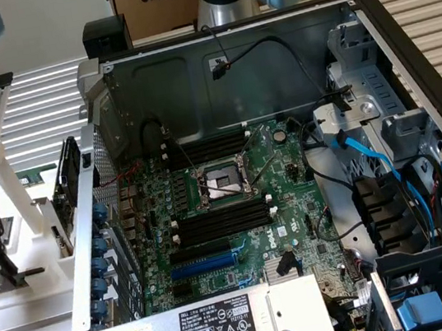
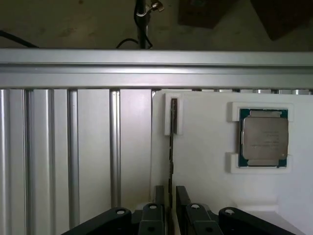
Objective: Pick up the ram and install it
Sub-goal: 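Pick up the ram and move it above insertion slot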
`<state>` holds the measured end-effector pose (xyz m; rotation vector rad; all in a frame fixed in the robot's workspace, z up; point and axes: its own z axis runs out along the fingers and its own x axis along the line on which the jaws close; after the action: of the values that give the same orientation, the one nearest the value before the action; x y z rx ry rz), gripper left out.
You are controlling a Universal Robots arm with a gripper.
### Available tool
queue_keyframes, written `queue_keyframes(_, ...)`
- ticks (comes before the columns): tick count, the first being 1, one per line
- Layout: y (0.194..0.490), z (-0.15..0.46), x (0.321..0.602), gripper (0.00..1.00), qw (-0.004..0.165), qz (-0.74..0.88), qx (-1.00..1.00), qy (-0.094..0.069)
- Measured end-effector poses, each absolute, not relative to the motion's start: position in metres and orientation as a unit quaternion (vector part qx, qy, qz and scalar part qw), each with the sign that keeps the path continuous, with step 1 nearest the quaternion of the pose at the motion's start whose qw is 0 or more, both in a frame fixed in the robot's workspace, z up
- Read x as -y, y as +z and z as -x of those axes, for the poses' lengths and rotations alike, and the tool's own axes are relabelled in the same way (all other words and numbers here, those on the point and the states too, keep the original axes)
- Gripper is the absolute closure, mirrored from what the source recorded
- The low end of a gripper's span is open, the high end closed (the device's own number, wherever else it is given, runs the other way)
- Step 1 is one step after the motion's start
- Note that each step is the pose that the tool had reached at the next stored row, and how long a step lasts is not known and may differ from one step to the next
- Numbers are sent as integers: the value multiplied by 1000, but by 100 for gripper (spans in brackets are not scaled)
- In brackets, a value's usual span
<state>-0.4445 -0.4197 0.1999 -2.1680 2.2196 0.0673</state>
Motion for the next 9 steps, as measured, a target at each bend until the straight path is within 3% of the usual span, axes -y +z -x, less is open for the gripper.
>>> queue_keyframes(9, 196, 444, 417, 76, 14, 702, -712, 25)
